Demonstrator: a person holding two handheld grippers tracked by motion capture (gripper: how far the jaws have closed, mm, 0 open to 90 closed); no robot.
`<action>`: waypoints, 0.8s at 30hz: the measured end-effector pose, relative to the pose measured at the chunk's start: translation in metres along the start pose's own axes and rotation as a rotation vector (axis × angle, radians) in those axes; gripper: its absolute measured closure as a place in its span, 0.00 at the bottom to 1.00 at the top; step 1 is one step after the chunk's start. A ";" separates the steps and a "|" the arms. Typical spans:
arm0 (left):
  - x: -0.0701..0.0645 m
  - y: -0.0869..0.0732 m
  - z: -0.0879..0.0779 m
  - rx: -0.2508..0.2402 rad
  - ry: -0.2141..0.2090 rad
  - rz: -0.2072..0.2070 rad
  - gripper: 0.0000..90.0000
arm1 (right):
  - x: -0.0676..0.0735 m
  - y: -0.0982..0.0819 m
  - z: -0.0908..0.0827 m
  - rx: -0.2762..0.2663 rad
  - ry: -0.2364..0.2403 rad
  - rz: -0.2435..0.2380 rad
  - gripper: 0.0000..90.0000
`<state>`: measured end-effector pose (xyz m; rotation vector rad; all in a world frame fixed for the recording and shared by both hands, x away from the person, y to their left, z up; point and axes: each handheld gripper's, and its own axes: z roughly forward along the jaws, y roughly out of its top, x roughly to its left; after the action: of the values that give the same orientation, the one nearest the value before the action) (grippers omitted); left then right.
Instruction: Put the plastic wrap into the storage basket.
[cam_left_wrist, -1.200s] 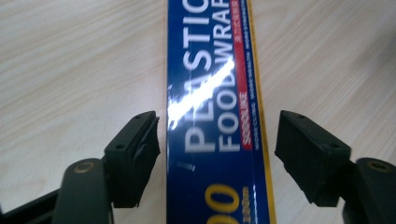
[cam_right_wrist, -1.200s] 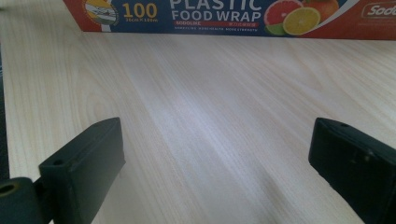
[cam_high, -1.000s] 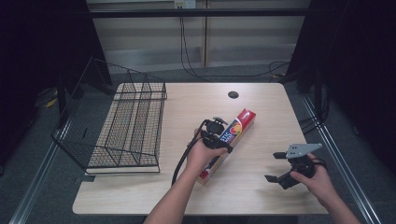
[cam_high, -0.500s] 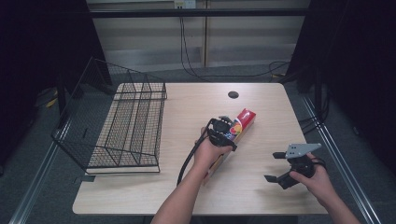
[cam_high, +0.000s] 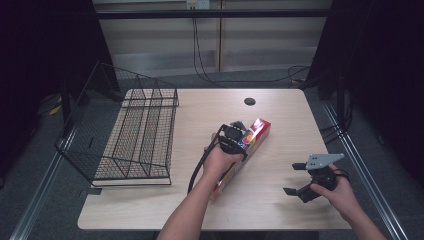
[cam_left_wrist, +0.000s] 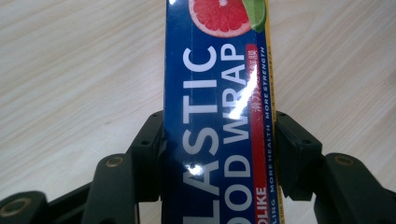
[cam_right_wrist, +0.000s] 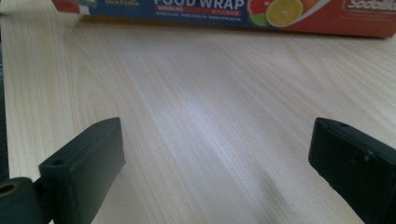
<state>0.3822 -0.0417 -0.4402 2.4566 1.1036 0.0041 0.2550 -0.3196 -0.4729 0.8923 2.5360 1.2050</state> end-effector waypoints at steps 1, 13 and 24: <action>0.002 0.000 -0.003 -0.007 -0.004 -0.015 0.50 | 0.000 0.000 0.000 -0.001 -0.002 -0.002 0.04; 0.027 -0.007 -0.043 0.003 0.032 -0.069 0.50 | 0.000 0.001 0.001 0.004 -0.002 -0.006 0.04; 0.039 -0.010 -0.067 -0.026 0.037 -0.119 0.50 | 0.001 0.001 0.002 0.003 0.001 -0.007 0.04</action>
<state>0.3895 0.0182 -0.3906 2.3730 1.2555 0.0271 0.2556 -0.3178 -0.4735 0.8830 2.5400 1.2000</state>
